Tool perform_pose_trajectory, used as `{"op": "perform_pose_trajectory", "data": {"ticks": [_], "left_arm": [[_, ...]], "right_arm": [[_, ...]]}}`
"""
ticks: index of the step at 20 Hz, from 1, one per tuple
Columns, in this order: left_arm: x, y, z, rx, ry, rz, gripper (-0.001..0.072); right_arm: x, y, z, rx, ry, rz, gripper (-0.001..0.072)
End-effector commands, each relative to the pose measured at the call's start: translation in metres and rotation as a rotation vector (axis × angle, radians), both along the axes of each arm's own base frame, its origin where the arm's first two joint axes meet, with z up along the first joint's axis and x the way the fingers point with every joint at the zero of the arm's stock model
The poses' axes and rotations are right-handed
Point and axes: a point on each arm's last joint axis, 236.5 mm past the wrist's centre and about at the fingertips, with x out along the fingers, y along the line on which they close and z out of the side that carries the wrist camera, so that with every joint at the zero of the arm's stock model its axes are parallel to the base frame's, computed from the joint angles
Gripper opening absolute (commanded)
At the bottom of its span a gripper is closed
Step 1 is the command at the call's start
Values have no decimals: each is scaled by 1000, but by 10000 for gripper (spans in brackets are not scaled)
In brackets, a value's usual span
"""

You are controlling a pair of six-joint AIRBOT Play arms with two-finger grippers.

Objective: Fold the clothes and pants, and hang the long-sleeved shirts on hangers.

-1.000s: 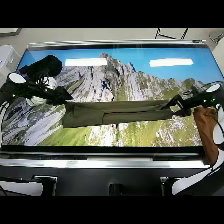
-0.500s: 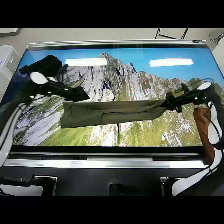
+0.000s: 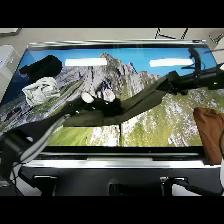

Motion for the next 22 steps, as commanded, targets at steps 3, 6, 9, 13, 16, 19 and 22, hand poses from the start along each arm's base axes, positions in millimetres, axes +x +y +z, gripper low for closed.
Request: {"op": "perform_pose_trajectory", "data": {"ticks": [3, 6, 9, 13, 16, 19, 22], "left_arm": [[-36, -91, -20, -194, 195, 220, 25], [-18, -85, -10, -188, 93, 221, 21], [33, -17, 20, -102, -83, 150, 18], [104, 183, 91, 188, -250, 258, 18], [97, 331, 172, 384, -366, 393, 19], [60, 410, 245, 503, -488, 486, 20], [36, 435, 287, 544, -566, 550, 21]], "right_arm": [[-37, 51, 53, 4, -121, 79, 40], [-21, 68, 43, -3, -135, 67, 40], [2, 108, 14, 25, -115, 92, 41], [24, 194, -45, 130, -30, 123, 41], [28, 254, -107, 191, 79, 108, 41], [16, 305, -165, 268, 236, 77, 47], [18, 328, -184, 355, 286, 35, 703]]}}
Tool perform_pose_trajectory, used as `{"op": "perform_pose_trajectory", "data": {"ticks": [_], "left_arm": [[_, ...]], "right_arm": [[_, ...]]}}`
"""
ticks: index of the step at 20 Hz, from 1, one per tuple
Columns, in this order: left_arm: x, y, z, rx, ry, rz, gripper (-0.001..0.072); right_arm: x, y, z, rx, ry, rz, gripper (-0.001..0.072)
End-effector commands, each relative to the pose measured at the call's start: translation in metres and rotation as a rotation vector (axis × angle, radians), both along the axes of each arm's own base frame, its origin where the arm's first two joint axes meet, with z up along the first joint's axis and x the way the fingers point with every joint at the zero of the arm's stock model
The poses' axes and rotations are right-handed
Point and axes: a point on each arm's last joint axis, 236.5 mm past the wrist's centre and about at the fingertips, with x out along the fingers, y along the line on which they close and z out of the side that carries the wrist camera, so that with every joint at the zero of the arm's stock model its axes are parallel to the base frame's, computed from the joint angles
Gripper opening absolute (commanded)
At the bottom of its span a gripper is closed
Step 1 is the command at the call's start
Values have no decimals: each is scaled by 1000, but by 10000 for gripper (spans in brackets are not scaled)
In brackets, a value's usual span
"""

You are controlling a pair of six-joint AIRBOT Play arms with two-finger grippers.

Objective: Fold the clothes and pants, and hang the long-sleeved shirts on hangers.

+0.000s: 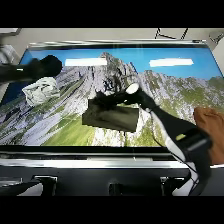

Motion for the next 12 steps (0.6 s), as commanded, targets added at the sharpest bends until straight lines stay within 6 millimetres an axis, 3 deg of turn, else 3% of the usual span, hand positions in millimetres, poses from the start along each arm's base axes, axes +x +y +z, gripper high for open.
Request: {"op": "perform_pose_trajectory", "data": {"ticks": [1, 3, 4, 6, 8, 10, 11, 12], "left_arm": [[-38, 49, 45, 116, -65, 88, 21], [-41, 45, 50, 117, -78, 81, 22], [-41, 44, 50, 117, -78, 78, 22], [-41, 43, 50, 137, -83, 60, 22], [-41, 43, 50, 137, -83, 60, 22], [-41, 43, 50, 138, -83, 59, 22], [-42, 42, 50, 138, -80, 58, 23], [-42, 42, 48, 137, -74, 56, 23]], "right_arm": [[12, 25, -20, 95, 43, -78, 705], [35, -6, 2, 109, -13, -101, 703], [47, -36, 16, 97, -48, -96, 703], [55, -118, 25, -24, -77, -70, 702], [37, -227, 4, -279, 21, -53, 698], [-6, -326, -25, -519, 202, -51, 668], [-25, -347, -37, -530, 286, -84, 668], [-39, -348, -49, -485, 345, -113, 667]]}}
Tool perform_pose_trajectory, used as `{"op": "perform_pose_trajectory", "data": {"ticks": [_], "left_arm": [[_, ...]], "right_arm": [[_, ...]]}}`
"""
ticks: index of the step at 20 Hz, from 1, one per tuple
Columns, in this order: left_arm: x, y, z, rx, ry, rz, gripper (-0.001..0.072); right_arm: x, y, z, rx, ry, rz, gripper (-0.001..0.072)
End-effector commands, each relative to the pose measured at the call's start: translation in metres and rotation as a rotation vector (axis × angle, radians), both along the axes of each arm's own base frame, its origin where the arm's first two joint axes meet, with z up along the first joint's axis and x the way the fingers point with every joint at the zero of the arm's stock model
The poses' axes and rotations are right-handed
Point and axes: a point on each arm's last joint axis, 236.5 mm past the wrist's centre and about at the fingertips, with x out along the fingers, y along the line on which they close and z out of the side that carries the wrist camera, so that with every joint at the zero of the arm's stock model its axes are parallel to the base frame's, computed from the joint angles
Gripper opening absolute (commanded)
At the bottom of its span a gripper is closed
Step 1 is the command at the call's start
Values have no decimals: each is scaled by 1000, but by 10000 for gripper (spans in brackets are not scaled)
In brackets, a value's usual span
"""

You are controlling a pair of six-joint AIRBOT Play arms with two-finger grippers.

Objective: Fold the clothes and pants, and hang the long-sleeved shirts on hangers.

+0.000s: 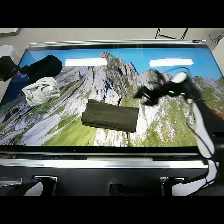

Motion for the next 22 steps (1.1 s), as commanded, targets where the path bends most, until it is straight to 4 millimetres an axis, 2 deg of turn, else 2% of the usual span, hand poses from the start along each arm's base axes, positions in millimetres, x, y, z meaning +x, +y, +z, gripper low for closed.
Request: {"op": "perform_pose_trajectory", "data": {"ticks": [1, 2, 4, 7, 9, 10, 12, 13, 14, 16, 17, 19, 22], "left_arm": [[-3, 0, -2, 8, 14, -5, 23], [-5, -1, -4, 14, 23, -15, 23], [-7, -9, -7, 19, 39, -41, 23], [-8, -29, -8, 20, 41, -86, 23], [-9, -40, -8, 21, 40, -111, 23], [-9, -44, -8, 21, 40, -121, 23], [-9, -48, -8, 21, 40, -131, 23], [-10, -48, -8, 21, 40, -130, 23], [-9, -48, -8, 21, 40, -131, 23], [-10, -48, -8, 21, 40, -131, 23], [-9, -48, -8, 21, 40, -131, 23], [-9, -48, -8, 31, 38, -137, 23], [-9, -48, -8, 31, 38, -137, 23]], "right_arm": [[-74, -70, -44, -75, 266, -76, 667], [-80, -49, -53, 11, 262, -74, 665], [-76, -8, -62, 156, 191, -97, 660], [-73, 30, -75, 205, 166, -99, 626], [-73, 52, -71, 246, 133, -60, 600], [-72, 57, -71, 247, 129, -58, 518], [-72, 65, -63, 278, 128, -48, 149], [-69, 65, -53, 303, 111, -27, 41], [-63, 62, -38, 323, 74, -1, 41], [-38, 40, 5, 341, -32, 13, 39], [-23, 19, 30, 324, -91, -4, 39], [-1, -41, 70, 224, -167, -86, 39], [9, -145, 123, 73, -254, -267, 39]]}}
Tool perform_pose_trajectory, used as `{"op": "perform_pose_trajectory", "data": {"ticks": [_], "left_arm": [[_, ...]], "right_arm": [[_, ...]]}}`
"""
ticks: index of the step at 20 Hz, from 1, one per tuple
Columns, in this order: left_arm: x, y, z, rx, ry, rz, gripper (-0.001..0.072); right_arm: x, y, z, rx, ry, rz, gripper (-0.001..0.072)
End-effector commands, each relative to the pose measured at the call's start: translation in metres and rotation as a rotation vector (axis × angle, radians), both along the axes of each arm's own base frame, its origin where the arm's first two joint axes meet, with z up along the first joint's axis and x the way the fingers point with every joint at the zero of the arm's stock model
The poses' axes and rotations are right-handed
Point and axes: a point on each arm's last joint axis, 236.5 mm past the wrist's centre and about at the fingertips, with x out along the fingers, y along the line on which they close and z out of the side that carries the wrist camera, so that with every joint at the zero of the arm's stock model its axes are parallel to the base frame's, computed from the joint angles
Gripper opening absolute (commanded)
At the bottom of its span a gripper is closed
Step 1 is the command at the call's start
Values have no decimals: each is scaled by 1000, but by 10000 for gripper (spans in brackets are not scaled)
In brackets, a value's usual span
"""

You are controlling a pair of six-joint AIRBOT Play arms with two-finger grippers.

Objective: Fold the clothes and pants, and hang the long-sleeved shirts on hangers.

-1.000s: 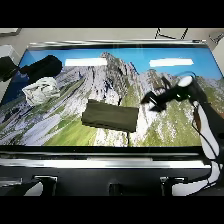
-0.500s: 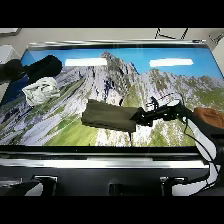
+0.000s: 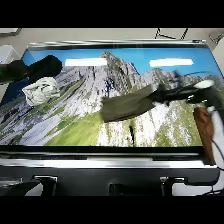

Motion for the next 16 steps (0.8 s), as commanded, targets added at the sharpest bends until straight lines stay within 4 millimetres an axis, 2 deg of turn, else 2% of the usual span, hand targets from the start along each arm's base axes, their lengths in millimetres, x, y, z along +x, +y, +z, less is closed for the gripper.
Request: {"op": "perform_pose_trajectory", "data": {"ticks": [1, 2, 4, 6, 8, 11, 16], "left_arm": [[0, 0, 0, 4, -2, -3, 23], [0, 0, 0, 4, -2, -3, 23], [0, 0, 0, 4, -2, -3, 23], [0, 0, 0, 15, -5, -13, 23], [0, 0, 0, 20, -7, -17, 23], [0, 0, 0, 20, -7, -17, 23], [0, 0, 0, 20, -7, -17, 23]], "right_arm": [[1, -118, 64, -148, -55, -237, 40], [-3, -152, 79, -166, -66, -319, 40], [-14, -205, 101, -182, -79, -458, 40], [-31, -250, 117, -187, -78, -573, 40], [-46, -286, 127, -183, -74, -684, 40], [-70, -325, 128, -161, -39, -812, 40], [-118, -361, 128, -158, 24, -930, 40]]}}
